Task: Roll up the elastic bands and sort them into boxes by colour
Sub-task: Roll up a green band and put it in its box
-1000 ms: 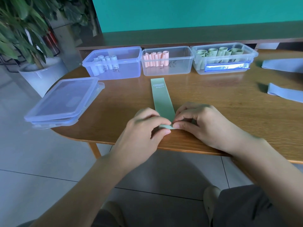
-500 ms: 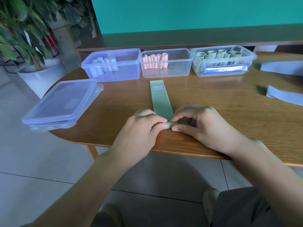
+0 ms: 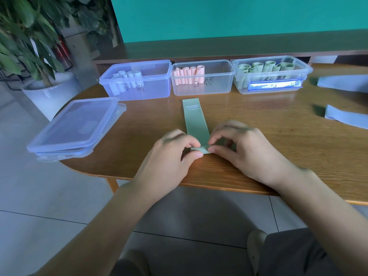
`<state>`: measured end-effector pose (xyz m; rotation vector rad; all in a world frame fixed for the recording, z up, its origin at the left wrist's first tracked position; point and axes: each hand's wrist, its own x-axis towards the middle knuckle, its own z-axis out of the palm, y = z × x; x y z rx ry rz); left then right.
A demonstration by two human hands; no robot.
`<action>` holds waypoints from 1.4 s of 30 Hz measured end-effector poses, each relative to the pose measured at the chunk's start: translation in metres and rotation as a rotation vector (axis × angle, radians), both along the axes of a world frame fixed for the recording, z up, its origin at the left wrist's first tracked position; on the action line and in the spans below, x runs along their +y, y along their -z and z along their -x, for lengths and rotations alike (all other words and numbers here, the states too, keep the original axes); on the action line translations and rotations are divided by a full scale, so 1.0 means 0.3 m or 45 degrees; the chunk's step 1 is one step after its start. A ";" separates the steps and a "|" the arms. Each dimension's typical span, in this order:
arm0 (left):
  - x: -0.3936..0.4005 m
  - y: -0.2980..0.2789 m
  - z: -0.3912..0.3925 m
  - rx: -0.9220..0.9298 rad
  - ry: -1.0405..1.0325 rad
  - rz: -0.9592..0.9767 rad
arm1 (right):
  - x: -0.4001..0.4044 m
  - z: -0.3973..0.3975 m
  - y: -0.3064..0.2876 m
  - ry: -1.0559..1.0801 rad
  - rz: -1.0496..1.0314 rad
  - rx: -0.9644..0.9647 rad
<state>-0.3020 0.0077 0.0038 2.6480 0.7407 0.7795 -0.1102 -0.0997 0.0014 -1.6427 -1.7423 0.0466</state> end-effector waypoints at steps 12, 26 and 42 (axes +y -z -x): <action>0.016 -0.008 -0.019 -0.019 0.023 -0.014 | 0.026 -0.019 -0.004 0.011 0.099 0.017; 0.048 -0.009 -0.035 0.018 -0.008 0.049 | 0.060 -0.034 -0.005 0.035 0.123 -0.099; -0.044 -0.001 0.051 -0.039 0.071 0.041 | -0.061 0.025 -0.020 -0.047 0.145 -0.026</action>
